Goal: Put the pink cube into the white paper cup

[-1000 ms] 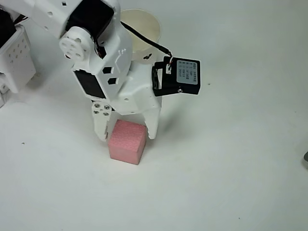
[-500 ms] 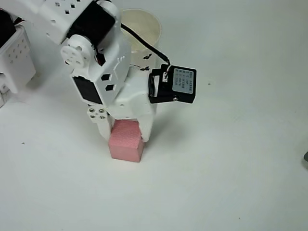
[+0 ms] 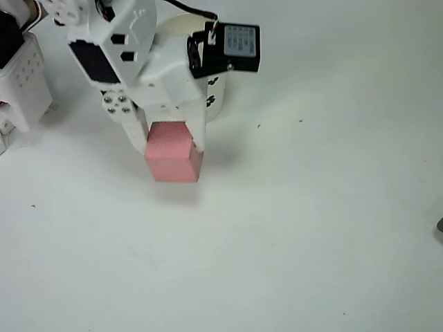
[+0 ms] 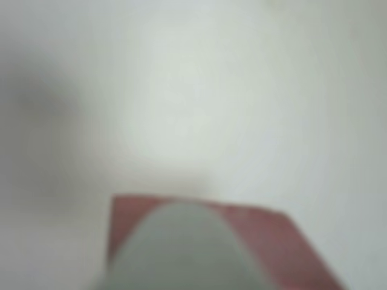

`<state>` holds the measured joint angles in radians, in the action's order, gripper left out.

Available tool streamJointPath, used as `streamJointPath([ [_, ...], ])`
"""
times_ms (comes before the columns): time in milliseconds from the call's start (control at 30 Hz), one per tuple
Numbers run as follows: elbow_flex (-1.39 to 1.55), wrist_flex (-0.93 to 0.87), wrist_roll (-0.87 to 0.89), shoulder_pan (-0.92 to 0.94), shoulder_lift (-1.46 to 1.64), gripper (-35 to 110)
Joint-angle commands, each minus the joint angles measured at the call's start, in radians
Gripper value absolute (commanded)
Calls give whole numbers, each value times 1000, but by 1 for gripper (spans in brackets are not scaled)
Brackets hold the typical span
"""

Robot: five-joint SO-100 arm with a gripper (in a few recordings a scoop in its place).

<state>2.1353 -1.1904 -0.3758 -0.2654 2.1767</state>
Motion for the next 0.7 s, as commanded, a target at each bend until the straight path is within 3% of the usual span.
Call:
streamJointPath([
  [0,-129,-74,9,-67,123,13],
  [667,-249,-192,149,-379,224,13],
])
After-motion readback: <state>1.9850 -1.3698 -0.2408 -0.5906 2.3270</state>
